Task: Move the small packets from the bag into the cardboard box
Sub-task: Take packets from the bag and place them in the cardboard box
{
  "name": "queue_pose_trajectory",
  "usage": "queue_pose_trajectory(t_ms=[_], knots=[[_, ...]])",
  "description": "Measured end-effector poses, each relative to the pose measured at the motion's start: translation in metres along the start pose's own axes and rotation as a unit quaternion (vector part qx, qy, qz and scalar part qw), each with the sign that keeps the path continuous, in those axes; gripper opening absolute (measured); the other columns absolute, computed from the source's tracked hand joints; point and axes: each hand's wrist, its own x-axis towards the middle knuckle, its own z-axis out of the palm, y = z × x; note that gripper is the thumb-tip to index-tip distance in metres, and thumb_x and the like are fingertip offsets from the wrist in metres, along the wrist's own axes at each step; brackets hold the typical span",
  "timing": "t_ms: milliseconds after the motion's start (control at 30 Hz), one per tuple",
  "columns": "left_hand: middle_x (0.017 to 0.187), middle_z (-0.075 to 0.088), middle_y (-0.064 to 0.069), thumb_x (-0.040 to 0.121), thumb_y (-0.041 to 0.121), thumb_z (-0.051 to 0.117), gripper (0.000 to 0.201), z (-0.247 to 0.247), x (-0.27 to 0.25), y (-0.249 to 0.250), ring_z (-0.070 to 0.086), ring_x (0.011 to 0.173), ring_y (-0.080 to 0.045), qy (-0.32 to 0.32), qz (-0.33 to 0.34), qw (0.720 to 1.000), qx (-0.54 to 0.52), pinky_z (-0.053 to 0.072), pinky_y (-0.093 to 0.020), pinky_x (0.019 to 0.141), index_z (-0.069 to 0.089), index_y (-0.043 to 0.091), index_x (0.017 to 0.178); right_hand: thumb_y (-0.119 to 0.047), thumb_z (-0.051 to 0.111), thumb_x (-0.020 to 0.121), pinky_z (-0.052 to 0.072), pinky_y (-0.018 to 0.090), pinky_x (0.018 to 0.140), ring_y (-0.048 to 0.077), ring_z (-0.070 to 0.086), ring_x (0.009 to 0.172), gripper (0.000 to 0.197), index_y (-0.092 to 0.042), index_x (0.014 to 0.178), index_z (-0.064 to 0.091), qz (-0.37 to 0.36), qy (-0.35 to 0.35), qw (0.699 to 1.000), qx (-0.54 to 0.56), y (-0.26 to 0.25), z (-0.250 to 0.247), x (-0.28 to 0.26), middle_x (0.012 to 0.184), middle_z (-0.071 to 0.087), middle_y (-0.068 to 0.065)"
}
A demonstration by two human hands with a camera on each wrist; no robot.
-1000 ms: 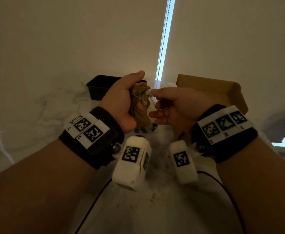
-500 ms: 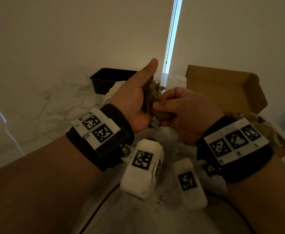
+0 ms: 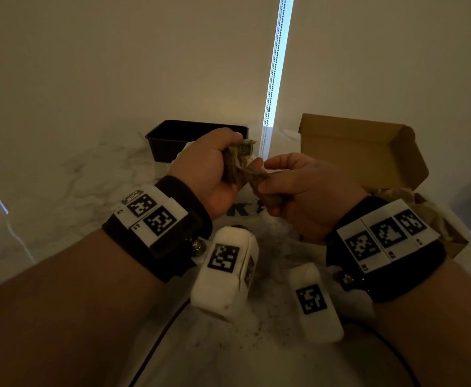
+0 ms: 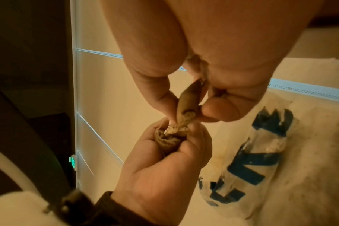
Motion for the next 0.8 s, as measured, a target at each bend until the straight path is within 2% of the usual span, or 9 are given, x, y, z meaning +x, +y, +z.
queue_pose_trajectory(t_ms=[133, 233, 300, 400, 533, 667, 800], knots=[[0.088, 0.060, -0.008, 0.096, 0.014, 0.059, 0.006, -0.003, 0.003, 0.006, 0.059, 0.077, -0.018, 0.044, -0.004, 0.999, -0.007, 0.062, -0.035, 0.069, 0.059, 0.008, 0.095, 0.011, 0.052, 0.085, 0.041, 0.028, 0.048, 0.016, 0.051, 0.055, 0.026, -0.005, 0.103, 0.059, 0.021, -0.015, 0.999, -0.021, -0.002, -0.001, -0.002, 0.088, 0.059, 0.019], [0.095, 0.060, -0.008, 0.095, 0.014, 0.059, 0.015, -0.005, 0.005, 0.009, 0.059, 0.081, -0.019, 0.060, -0.003, 0.998, -0.023, 0.062, -0.037, 0.072, 0.059, 0.007, 0.108, 0.010, 0.048, 0.087, 0.038, 0.030, 0.050, 0.016, 0.056, 0.054, 0.022, -0.007, 0.096, 0.061, 0.025, -0.027, 0.998, -0.043, -0.002, -0.003, -0.003, 0.083, 0.063, 0.017], [0.097, 0.061, -0.009, 0.094, 0.015, 0.060, 0.015, -0.006, 0.007, 0.011, 0.060, 0.082, -0.019, 0.065, -0.001, 0.997, -0.030, 0.062, -0.037, 0.071, 0.060, 0.007, 0.108, 0.009, 0.044, 0.088, 0.039, 0.030, 0.050, 0.019, 0.057, 0.057, 0.024, -0.006, 0.093, 0.061, 0.025, -0.036, 0.998, -0.049, -0.002, -0.004, -0.002, 0.080, 0.064, 0.015], [0.097, 0.061, -0.008, 0.094, 0.016, 0.063, 0.014, -0.008, 0.009, 0.013, 0.061, 0.081, -0.019, 0.071, -0.002, 0.997, -0.036, 0.060, -0.032, 0.064, 0.060, 0.008, 0.104, 0.008, 0.038, 0.086, 0.044, 0.030, 0.050, 0.021, 0.057, 0.057, 0.028, -0.007, 0.090, 0.061, 0.023, -0.045, 0.998, -0.025, -0.003, -0.006, -0.001, 0.074, 0.063, 0.012], [0.097, 0.061, -0.008, 0.094, 0.018, 0.065, 0.012, -0.011, 0.013, 0.016, 0.061, 0.079, -0.018, 0.078, 0.012, 0.996, -0.047, 0.058, -0.031, 0.063, 0.060, 0.010, 0.102, 0.001, 0.034, 0.081, 0.041, 0.028, 0.050, 0.019, 0.052, 0.054, 0.032, -0.007, 0.094, 0.062, 0.023, -0.057, 0.997, 0.040, -0.004, -0.011, -0.001, 0.069, 0.057, 0.007], [0.096, 0.061, -0.008, 0.094, 0.020, 0.066, 0.012, -0.013, 0.014, 0.018, 0.061, 0.079, -0.018, 0.087, 0.008, 0.995, -0.047, 0.057, -0.029, 0.060, 0.061, 0.010, 0.098, -0.018, 0.047, 0.068, 0.034, 0.025, 0.048, 0.017, 0.045, 0.054, 0.029, -0.007, 0.092, 0.059, 0.031, -0.078, 0.993, 0.089, -0.010, -0.014, -0.004, 0.069, 0.052, 0.007], [0.087, 0.061, -0.006, 0.093, 0.019, 0.069, 0.012, -0.014, 0.015, 0.019, 0.061, 0.072, -0.016, 0.100, 0.005, 0.994, -0.046, 0.057, -0.027, 0.058, 0.062, 0.010, 0.096, -0.017, 0.060, 0.069, 0.031, 0.021, 0.044, 0.013, 0.042, 0.049, 0.018, -0.011, 0.085, 0.054, 0.014, -0.079, 0.991, 0.105, -0.011, -0.015, -0.005, 0.066, 0.052, 0.003]])
